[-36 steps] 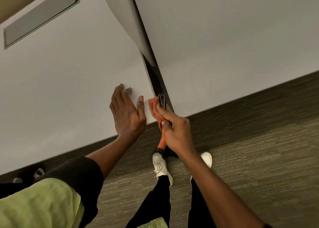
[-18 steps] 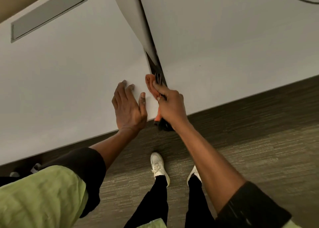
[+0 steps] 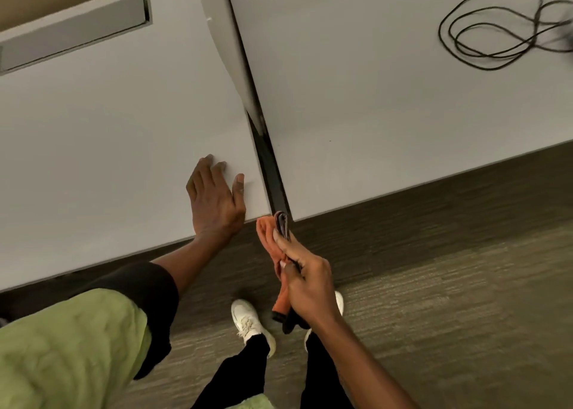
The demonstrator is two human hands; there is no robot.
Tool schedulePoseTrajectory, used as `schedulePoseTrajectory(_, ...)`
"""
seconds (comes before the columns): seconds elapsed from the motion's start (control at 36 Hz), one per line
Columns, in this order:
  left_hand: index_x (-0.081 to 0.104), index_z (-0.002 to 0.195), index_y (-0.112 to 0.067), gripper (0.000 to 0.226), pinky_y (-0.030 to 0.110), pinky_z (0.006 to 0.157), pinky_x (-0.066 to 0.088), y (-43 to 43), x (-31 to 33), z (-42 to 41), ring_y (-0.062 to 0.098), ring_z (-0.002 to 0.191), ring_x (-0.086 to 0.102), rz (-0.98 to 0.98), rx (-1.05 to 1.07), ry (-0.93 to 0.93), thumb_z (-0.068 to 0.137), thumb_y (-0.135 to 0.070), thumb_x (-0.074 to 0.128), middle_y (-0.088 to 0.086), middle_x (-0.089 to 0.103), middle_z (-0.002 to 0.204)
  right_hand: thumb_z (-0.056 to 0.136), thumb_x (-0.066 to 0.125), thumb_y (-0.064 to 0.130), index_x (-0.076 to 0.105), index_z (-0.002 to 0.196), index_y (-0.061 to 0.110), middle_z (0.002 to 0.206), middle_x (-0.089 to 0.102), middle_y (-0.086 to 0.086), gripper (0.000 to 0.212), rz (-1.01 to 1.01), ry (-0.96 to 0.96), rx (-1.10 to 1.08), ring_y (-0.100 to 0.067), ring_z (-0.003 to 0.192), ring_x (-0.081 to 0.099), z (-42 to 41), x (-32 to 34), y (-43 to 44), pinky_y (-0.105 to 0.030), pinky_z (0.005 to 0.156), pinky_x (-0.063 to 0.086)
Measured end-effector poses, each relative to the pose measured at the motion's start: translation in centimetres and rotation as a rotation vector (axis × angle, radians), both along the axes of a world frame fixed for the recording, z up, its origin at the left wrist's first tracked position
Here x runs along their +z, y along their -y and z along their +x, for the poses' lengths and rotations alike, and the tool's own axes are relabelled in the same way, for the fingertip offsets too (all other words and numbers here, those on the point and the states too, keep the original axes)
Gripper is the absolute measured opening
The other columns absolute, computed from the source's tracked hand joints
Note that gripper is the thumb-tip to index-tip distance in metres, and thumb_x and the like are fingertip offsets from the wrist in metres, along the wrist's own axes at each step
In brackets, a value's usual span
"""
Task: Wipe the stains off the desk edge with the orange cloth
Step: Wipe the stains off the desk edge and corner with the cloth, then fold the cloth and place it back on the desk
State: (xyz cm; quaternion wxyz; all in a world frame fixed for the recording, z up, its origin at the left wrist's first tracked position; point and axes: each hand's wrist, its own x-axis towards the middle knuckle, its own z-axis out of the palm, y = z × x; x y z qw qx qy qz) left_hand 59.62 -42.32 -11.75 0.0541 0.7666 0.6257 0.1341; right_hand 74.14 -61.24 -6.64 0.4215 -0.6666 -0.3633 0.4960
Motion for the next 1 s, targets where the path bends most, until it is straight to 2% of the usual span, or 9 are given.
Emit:
schedulePoseTrajectory(0.08,0.046,0.146,-0.014,0.056,0.052,0.130,0.029,0.0,-0.1,-0.3,0.034,0.156,0.037,-0.013,0.001,0.027,0.112,-0.056,0.034,0.014,0.041,0.162,0.098,0.055,-0.012,0.060,0.145,0.041,0.155,0.045,0.023,0.071,0.027,0.041,-0.019,0.001,0.147,0.045,-0.6,0.8,0.2,-0.031,0.119,0.048)
schedulePoseTrajectory(0.19,0.051,0.148,-0.010,0.055,0.054,0.135,0.018,0.1,0.6,-0.6,0.037,0.166,0.022,-0.081,0.005,0.098,0.115,-0.052,0.039,0.019,0.035,0.171,0.096,0.057,-0.014,0.060,0.146,0.038,0.153,0.047,0.023,0.072,0.089,0.093,-0.031,0.005,0.144,0.045,-0.9,2.3,-0.7,-0.037,0.118,0.050)
schedulePoseTrajectory(0.28,0.063,0.139,-0.011,0.046,0.054,0.134,0.016,1.3,2.7,-0.7,0.034,0.169,0.016,-0.132,0.072,0.256,0.116,-0.047,0.046,0.015,0.037,0.171,0.095,0.057,-0.015,0.060,0.146,0.036,0.157,0.051,0.016,0.072,0.152,0.114,-0.018,-0.004,0.144,0.053,-1.2,3.1,-1.5,-0.044,0.114,0.054)
schedulePoseTrajectory(0.33,0.069,0.130,-0.013,0.049,0.055,0.126,0.030,2.8,4.8,-1.3,0.032,0.158,0.035,-0.191,0.122,0.388,0.115,-0.052,0.044,0.010,0.053,0.157,0.095,0.058,-0.014,0.060,0.146,0.036,0.157,0.052,0.014,0.071,0.187,0.130,-0.011,-0.003,0.143,0.053,-1.6,3.7,-2.0,-0.042,0.114,0.054)
schedulePoseTrajectory(0.44,0.079,0.106,-0.014,0.067,0.034,0.096,0.049,6.3,9.9,-3.0,0.008,0.107,0.068,-0.446,0.203,0.844,0.113,-0.065,0.036,-0.004,0.078,0.110,0.095,0.060,-0.014,0.059,0.146,0.039,0.156,0.054,0.017,0.074,0.242,0.179,0.019,0.004,0.143,0.051,-3.4,5.0,-3.1,-0.027,0.116,0.049)
schedulePoseTrajectory(0.53,0.079,0.099,-0.009,0.076,0.030,0.093,0.055,8.1,12.8,-4.9,0.016,0.100,0.077,-0.652,0.211,1.064,0.104,-0.074,0.041,0.003,0.081,0.100,0.092,0.060,-0.017,0.059,0.149,0.030,0.154,0.055,0.016,0.073,0.317,0.227,0.078,0.004,0.142,0.052,-5.7,6.0,-3.6,-0.018,0.115,0.047)
schedulePoseTrajectory(0.61,0.078,0.104,-0.011,0.064,0.044,0.095,0.064,8.8,14.3,-7.4,0.020,0.097,0.080,-0.694,0.233,1.198,0.098,-0.071,0.056,0.006,0.082,0.097,0.090,0.061,-0.017,0.057,0.151,0.021,0.158,0.055,0.005,0.072,0.380,0.279,0.123,-0.003,0.145,0.052,-8.4,7.0,-4.0,-0.025,0.117,0.048)
schedulePoseTrajectory(0.81,0.086,0.107,-0.026,0.024,0.055,0.104,0.062,8.4,16.1,-14.6,0.022,0.102,0.082,-0.613,0.281,1.277,0.110,-0.035,0.065,0.005,0.085,0.101,0.092,0.069,0.000,0.058,0.150,0.015,0.157,0.056,0.004,0.061,0.495,0.349,0.193,-0.006,0.145,0.053,-15.4,9.1,-4.9,-0.028,0.116,0.050)
schedulePoseTrajectory(1.0,0.085,0.106,-0.032,0.020,0.037,0.092,0.062,8.2,16.9,-21.2,0.013,0.098,0.082,-0.553,0.259,1.271,0.110,-0.033,0.066,-0.002,0.086,0.100,0.096,0.077,0.011,0.073,0.132,0.011,0.130,0.074,-0.002,0.036,0.603,0.496,0.080,-0.007,0.123,0.069,-21.6,10.2,-6.3,-0.026,0.104,0.058)
